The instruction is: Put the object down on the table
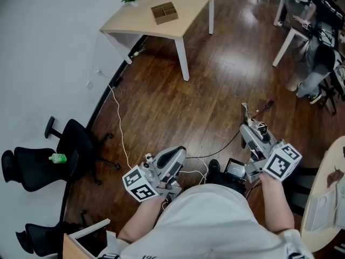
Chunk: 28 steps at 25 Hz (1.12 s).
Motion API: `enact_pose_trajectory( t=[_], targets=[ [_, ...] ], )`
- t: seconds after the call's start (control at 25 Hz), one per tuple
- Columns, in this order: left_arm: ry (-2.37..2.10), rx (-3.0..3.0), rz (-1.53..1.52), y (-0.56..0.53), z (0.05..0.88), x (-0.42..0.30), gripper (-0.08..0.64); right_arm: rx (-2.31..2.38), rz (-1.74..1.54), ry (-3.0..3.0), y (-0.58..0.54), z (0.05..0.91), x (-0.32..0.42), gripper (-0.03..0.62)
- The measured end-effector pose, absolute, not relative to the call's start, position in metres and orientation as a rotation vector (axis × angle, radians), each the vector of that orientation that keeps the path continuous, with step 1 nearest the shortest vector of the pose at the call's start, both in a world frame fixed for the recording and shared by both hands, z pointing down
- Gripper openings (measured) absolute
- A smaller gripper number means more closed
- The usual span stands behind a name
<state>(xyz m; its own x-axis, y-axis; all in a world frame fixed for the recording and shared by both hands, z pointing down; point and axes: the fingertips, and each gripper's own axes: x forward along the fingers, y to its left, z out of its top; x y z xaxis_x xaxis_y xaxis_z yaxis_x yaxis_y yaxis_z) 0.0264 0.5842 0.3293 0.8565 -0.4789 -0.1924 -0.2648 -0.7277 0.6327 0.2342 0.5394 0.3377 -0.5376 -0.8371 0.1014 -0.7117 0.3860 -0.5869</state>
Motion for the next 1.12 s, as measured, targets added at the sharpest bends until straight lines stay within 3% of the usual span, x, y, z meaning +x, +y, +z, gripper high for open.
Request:
enact_pose_trajectory(
  t=[0.52,1.12],
  targets=[
    [-0.709,2.415,-0.441,0.496,0.321,0.086,-0.001,-1.288,-0.928,2.515,0.443,0.340,0.301,0.198],
    [-0.692,2.401,-0.448,0.419,0.329,0.057,0.000,-1.250,-0.961,2.546,0.361,0.351,0.255,0.198]
  ],
)
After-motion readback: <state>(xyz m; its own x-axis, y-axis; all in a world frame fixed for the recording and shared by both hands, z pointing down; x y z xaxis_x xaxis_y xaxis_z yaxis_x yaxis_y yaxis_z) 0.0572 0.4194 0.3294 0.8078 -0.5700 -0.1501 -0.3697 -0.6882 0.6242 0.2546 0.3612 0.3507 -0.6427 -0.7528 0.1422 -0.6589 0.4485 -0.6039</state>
